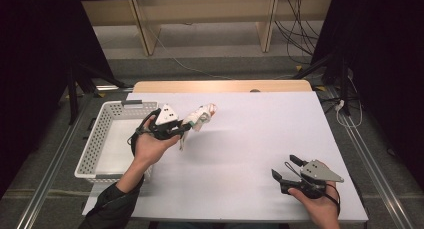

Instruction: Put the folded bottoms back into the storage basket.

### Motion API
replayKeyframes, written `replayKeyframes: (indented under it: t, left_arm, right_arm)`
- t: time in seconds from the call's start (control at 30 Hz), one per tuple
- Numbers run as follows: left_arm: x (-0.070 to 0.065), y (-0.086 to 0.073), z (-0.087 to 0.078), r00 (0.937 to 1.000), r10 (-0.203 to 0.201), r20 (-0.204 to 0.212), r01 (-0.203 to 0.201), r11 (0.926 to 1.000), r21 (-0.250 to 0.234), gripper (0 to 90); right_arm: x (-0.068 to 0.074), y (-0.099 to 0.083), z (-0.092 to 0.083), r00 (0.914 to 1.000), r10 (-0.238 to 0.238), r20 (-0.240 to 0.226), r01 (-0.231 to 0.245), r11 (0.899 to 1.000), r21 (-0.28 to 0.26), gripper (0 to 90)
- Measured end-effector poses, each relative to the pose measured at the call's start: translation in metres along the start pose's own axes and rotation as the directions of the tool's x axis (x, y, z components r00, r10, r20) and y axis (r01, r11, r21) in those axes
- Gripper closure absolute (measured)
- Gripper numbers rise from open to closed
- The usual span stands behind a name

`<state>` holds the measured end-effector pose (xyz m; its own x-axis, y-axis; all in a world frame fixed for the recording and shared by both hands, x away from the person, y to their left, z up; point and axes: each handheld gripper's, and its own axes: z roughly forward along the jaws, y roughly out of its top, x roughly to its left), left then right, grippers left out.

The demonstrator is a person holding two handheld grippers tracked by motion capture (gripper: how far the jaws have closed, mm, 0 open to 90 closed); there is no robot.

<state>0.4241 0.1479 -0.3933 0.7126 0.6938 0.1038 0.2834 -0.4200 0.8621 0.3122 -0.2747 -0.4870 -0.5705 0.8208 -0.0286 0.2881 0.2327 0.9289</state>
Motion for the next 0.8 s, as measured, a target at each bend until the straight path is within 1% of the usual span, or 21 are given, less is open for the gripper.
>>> replayKeyframes:
  t: [0.8]
  left_arm:
    - [0.008, 0.001, -0.018, 0.9995, -0.007, -0.03, 0.006, 0.9997, -0.022, 79.0]
  right_arm:
    - [0.0, 0.0, 0.0, 1.0, 0.0, 0.0, 0.0, 1.0, 0.0, 19.0]
